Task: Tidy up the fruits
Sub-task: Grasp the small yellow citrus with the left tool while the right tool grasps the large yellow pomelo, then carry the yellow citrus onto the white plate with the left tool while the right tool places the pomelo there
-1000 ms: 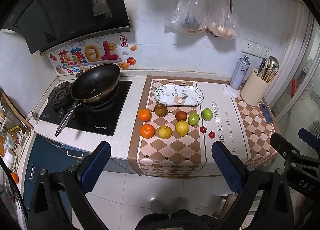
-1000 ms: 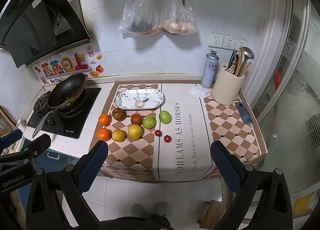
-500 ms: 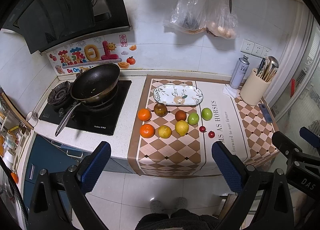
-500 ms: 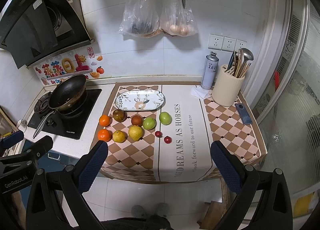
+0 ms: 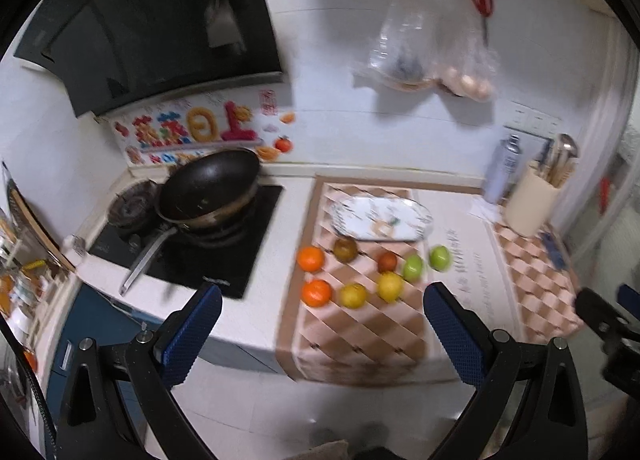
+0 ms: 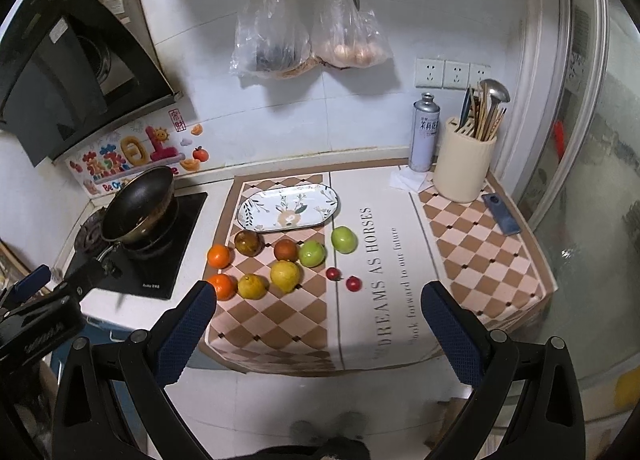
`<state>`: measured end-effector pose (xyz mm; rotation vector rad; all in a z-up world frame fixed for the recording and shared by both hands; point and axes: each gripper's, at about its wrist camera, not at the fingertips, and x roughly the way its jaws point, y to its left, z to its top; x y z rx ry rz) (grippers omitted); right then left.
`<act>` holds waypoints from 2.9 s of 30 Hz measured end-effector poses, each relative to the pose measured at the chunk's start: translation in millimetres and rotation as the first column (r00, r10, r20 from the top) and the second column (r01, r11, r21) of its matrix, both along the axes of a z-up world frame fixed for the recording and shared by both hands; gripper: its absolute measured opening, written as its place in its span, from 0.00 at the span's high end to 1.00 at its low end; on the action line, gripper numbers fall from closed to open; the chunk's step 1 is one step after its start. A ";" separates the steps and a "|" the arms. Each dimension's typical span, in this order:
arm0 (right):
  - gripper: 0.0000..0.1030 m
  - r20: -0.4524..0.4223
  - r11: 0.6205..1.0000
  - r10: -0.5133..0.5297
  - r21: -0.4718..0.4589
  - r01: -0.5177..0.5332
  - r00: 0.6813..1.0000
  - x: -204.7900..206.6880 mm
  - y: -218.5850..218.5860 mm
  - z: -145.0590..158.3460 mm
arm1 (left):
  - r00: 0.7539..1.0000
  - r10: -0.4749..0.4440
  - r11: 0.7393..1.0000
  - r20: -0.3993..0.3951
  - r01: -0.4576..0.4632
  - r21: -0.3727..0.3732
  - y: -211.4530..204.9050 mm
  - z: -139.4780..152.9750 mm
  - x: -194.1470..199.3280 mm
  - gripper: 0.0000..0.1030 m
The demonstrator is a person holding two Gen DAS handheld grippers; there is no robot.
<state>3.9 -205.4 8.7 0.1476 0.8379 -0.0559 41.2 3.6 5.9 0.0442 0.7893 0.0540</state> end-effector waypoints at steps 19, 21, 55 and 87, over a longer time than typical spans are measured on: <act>0.07 -0.425 0.955 0.117 0.297 0.016 0.898 216.7 16.3 -269.7 | 0.902 0.164 0.986 -0.401 -0.135 0.099 82.4 -174.0 178.3 0.00; 0.12 -0.482 0.944 0.134 0.329 0.037 0.866 241.3 18.8 -307.6 | 0.865 0.163 0.987 -0.475 -0.144 0.076 81.7 -199.6 191.8 0.01; 0.38 -0.629 0.940 0.183 0.336 0.052 0.755 249.1 -2.5 -396.1 | 0.631 -0.231 0.921 -0.740 0.386 0.042 -58.4 -347.1 236.8 0.44; 0.75 -0.412 0.946 0.248 0.298 -0.128 0.877 429.8 -13.6 -313.5 | 0.776 -0.130 0.969 -0.617 -0.032 -0.244 -51.6 -267.3 424.8 0.45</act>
